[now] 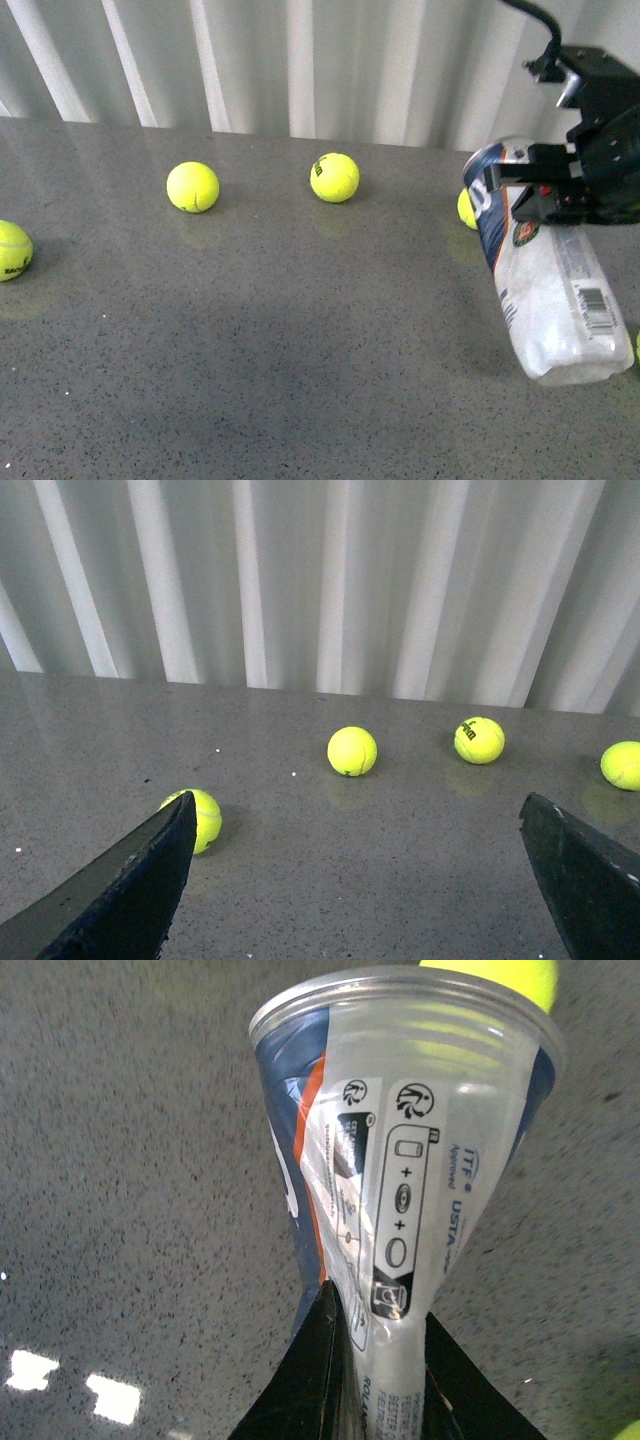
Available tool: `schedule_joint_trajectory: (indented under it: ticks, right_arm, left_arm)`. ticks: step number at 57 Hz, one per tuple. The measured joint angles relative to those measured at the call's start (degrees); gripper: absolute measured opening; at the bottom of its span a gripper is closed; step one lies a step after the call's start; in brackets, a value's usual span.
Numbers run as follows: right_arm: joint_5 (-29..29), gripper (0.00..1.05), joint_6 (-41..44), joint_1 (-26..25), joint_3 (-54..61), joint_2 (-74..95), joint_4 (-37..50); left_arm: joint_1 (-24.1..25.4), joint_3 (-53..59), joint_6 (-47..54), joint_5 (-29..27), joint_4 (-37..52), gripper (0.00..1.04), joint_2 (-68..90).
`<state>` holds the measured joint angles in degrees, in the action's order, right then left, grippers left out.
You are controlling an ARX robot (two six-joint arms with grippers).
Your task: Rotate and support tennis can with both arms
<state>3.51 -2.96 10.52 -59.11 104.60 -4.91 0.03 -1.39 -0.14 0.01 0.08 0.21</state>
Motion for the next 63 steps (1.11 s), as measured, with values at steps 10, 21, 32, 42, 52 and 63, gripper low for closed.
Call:
schedule_joint_trajectory:
  ticks: [10, 21, 32, 42, 52, 63]
  right_arm:
    - [-5.57, 0.07, 9.42, 1.51, 4.44, -7.63, 9.49]
    - [-6.49, 0.07, 28.7, 5.6, 11.5, -13.81, 24.57]
    - [-3.61, 0.06, 49.92, 9.46, 18.01, -13.38, 33.97]
    - [-1.92, 0.06, 66.66, 11.17, 20.15, -6.38, 39.78]
    - [0.2, 0.06, 70.93, 12.26, 18.34, 0.57, 42.86]
    - [1.9, 0.06, 70.69, 14.71, 13.11, 7.43, 42.53]
  left_arm:
    - [0.0, 0.0, 0.0, 0.0, 0.0, 0.98, 0.0]
    - [0.0, 0.0, 0.0, 0.0, 0.0, 0.98, 0.0]
    - [0.0, 0.0, 0.0, 0.0, 0.0, 0.98, 0.0]
    - [0.0, 0.0, 0.0, 0.0, 0.0, 0.98, 0.0]
    - [0.0, 0.0, 0.0, 0.0, 0.0, 0.98, 0.0]
    - [0.0, 0.0, 0.0, 0.0, 0.0, 0.98, 0.0]
